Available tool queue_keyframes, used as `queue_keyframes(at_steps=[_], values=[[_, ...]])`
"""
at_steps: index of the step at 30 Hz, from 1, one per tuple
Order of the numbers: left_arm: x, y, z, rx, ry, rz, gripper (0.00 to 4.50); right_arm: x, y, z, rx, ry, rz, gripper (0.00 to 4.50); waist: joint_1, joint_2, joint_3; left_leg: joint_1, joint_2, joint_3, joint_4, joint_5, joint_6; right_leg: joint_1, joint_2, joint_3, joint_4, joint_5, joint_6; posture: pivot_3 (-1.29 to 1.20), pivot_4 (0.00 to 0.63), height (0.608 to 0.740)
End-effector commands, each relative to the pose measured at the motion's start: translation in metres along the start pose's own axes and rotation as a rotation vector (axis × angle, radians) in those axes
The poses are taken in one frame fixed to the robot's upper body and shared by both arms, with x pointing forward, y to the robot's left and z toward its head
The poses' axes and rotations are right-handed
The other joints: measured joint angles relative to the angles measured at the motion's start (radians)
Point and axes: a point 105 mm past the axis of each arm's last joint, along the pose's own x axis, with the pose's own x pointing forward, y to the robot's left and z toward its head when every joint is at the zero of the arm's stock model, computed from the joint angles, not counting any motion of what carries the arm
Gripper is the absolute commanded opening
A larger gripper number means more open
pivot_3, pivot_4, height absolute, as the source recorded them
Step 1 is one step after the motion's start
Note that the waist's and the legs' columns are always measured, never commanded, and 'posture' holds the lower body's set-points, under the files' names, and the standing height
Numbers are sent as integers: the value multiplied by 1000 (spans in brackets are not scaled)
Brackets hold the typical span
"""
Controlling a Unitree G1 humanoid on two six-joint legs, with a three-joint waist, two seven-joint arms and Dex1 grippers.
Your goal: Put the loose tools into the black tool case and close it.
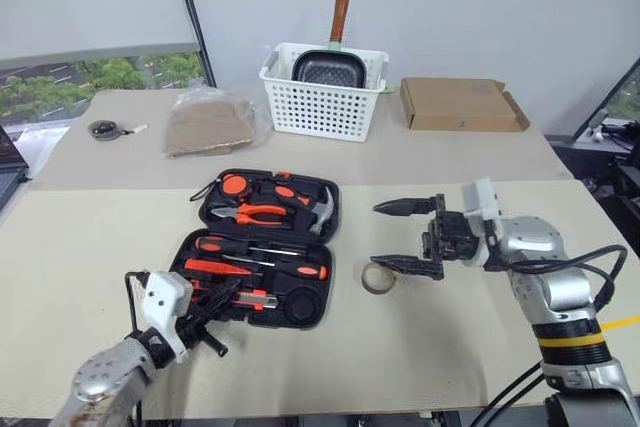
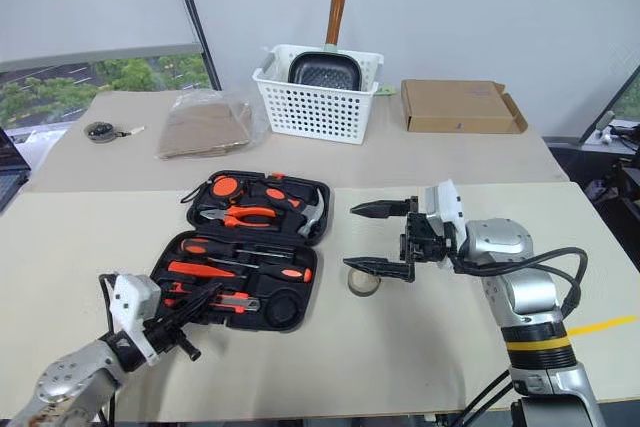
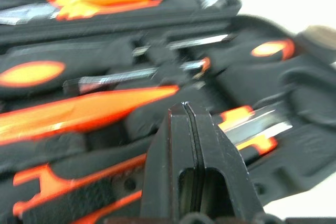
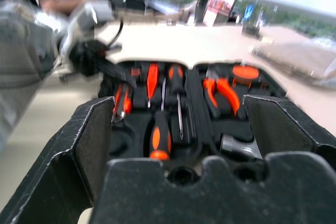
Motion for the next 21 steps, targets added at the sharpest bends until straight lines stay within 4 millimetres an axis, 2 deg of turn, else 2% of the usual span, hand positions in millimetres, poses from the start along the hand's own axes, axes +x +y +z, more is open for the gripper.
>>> queue_keyframes(at_steps=[1,4,7,13,14,18,21], values=[[-7,-16,33,27,-42,-230,276,1,10,-6,-62,130,50,4500,1,0,0,0,0,0,0,0,1,0,0,0,0,0,0,0,150,700],[-13,-16,47,69,-3,-339,968,1,13,-12,-64,206,60,4500,-1,-1,0,-2,0,1,0,-1,1,-2,0,0,-1,-1,0,0,150,700],[-18,-16,57,123,60,-432,2190,-1,19,-18,-68,273,78,4500,-2,-1,1,-1,0,1,0,-1,0,-2,0,0,-1,-1,1,0,150,700],[-21,-16,74,226,156,-562,4265,-5,30,-45,-100,513,87,4500,-2,-2,2,-1,0,1,0,-4,-7,-3,1,0,-1,-2,0,0,150,700],[-21,-17,75,239,174,-579,4451,-4,32,-47,-103,533,90,4500,-2,-3,2,-1,0,1,0,-4,-8,-3,1,0,-1,-2,0,0,150,700],[-19,-17,80,261,183,-607,4451,2,29,-51,-115,591,74,4500,-5,-3,2,-1,0,2,-1,-4,-8,-4,1,1,0,-1,1,0,150,700],[-15,-18,84,280,179,-620,4500,7,30,-54,-115,635,89,3800,-4,-3,2,-1,0,2,-1,-3,-9,-4,2,0,0,-1,1,0,150,700]])
